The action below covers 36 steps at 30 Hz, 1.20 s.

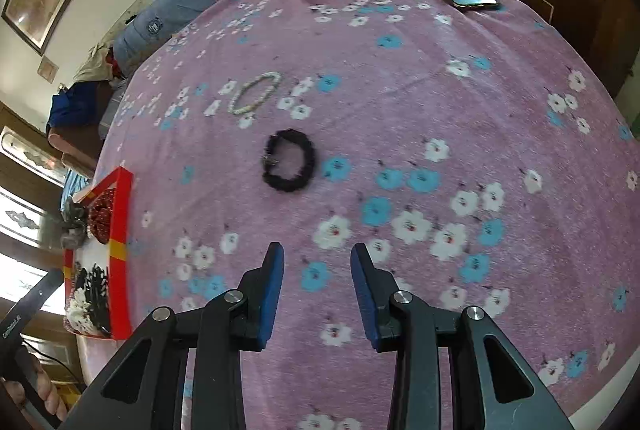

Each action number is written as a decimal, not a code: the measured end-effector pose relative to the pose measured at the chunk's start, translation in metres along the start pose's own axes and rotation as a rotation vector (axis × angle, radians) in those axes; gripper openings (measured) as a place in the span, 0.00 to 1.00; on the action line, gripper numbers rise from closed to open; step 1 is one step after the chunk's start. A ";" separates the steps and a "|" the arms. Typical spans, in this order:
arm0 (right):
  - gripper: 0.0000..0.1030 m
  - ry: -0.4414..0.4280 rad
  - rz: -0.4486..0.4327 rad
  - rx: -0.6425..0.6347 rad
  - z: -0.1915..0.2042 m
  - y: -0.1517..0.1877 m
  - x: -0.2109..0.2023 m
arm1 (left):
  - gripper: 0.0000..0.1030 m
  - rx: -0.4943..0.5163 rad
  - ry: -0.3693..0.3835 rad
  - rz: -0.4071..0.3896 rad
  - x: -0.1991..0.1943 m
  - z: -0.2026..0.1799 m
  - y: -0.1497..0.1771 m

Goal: Organize jewelry
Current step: 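Withdraw both tools from the tray toward the remaining bracelets on the bed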

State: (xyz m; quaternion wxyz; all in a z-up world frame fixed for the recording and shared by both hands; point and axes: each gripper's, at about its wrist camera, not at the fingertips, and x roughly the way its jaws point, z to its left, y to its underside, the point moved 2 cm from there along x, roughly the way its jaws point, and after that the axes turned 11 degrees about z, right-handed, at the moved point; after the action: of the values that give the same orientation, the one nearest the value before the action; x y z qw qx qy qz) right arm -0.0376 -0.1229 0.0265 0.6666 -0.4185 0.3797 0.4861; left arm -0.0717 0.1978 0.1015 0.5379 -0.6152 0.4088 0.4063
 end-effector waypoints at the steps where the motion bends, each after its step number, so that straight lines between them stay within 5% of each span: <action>1: 0.36 0.002 0.001 -0.005 -0.002 0.000 0.000 | 0.55 0.013 0.000 0.006 0.002 -0.008 0.001; 18: 0.41 0.028 0.031 -0.125 -0.023 -0.028 0.004 | 0.55 -0.021 -0.075 0.005 0.009 -0.067 -0.001; 24: 0.41 0.065 0.049 -0.165 -0.037 -0.036 0.002 | 0.56 -0.025 -0.205 -0.087 0.010 -0.091 -0.007; 26: 0.41 0.072 0.053 -0.172 -0.043 -0.040 0.002 | 0.63 -0.027 -0.232 -0.096 0.012 -0.096 -0.009; 36: 0.41 0.080 0.056 -0.211 -0.053 -0.055 0.007 | 0.67 -0.066 -0.186 -0.013 0.035 -0.102 -0.014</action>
State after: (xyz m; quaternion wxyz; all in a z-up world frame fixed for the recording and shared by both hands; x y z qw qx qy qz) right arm 0.0116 -0.1794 0.0109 0.5890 -0.4948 0.3643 0.5249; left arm -0.0406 0.0954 0.0822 0.5556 -0.5947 0.3395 0.4715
